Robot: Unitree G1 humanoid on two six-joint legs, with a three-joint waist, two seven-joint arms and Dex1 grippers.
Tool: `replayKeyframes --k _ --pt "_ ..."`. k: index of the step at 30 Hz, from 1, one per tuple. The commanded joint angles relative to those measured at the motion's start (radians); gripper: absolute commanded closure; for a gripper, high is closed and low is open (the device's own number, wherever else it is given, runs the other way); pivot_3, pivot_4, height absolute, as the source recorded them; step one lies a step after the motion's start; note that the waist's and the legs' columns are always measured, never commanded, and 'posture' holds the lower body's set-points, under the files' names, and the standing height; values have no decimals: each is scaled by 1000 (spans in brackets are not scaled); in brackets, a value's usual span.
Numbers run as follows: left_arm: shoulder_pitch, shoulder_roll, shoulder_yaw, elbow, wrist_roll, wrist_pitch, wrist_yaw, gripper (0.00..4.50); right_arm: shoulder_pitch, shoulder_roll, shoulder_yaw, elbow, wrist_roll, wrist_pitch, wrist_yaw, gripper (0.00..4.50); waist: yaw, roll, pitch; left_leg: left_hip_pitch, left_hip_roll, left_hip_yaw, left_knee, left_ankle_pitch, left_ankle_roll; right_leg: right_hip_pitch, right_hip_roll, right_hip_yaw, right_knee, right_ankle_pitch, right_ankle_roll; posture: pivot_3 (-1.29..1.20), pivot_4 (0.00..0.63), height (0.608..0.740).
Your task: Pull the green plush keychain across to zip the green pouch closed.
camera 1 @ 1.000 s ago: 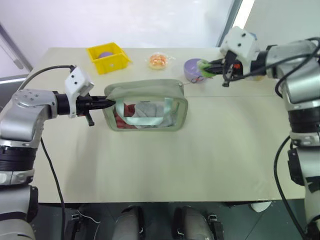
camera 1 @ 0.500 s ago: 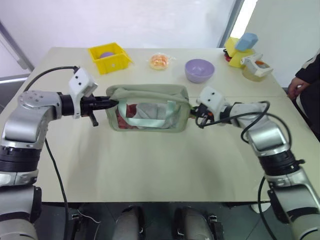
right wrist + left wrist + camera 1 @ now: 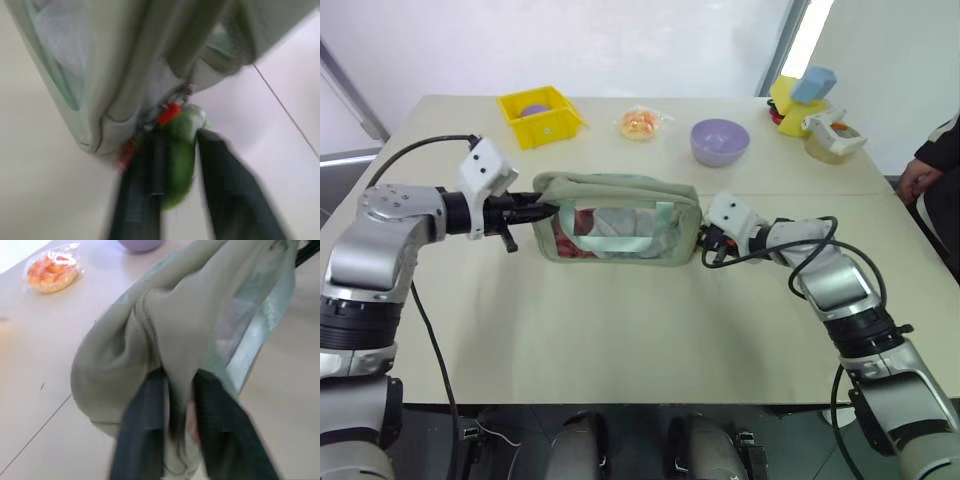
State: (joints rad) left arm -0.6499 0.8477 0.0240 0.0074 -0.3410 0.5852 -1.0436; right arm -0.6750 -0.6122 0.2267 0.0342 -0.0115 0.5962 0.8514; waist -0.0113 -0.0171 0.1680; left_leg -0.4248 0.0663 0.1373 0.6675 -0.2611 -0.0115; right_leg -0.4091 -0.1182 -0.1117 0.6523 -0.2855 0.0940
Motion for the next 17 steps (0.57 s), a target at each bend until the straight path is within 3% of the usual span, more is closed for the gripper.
replayKeyframes --k 1,2,4,5,12,17 --pt "-30 25 55 15 -31 17 -8 1860 -77 -68 -86 -51 62 64 59 1494 0 1 0 -1 0 0 0 0 0 -1 0 0 0 0 0 0 150 739" --pt "-41 36 64 28 -38 23 -16 1252 -97 -95 -104 -59 79 80 81 858 0 0 1 -1 0 0 0 0 0 -1 0 0 0 0 0 0 150 739" --pt "-59 57 77 49 -51 30 -31 334 -128 -138 -129 -72 110 106 118 0 0 0 1 -1 0 0 0 0 0 -2 0 0 0 0 0 0 150 739" --pt "-68 69 84 59 -61 37 -42 50 -144 -163 -141 -79 132 122 144 0 0 0 1 -1 0 0 0 0 0 -2 0 0 0 0 0 0 150 739" --pt "-95 178 110 99 -95 83 -128 50 -213 -292 -194 -178 322 244 338 0 -2 1 1 -1 0 0 -1 0 0 -2 0 0 -1 0 0 0 150 739" --pt "-90 212 135 135 -102 75 -148 50 -231 -315 -205 -249 411 306 366 0 -1 1 1 -1 0 0 -1 0 0 -2 0 0 0 0 0 0 150 739"
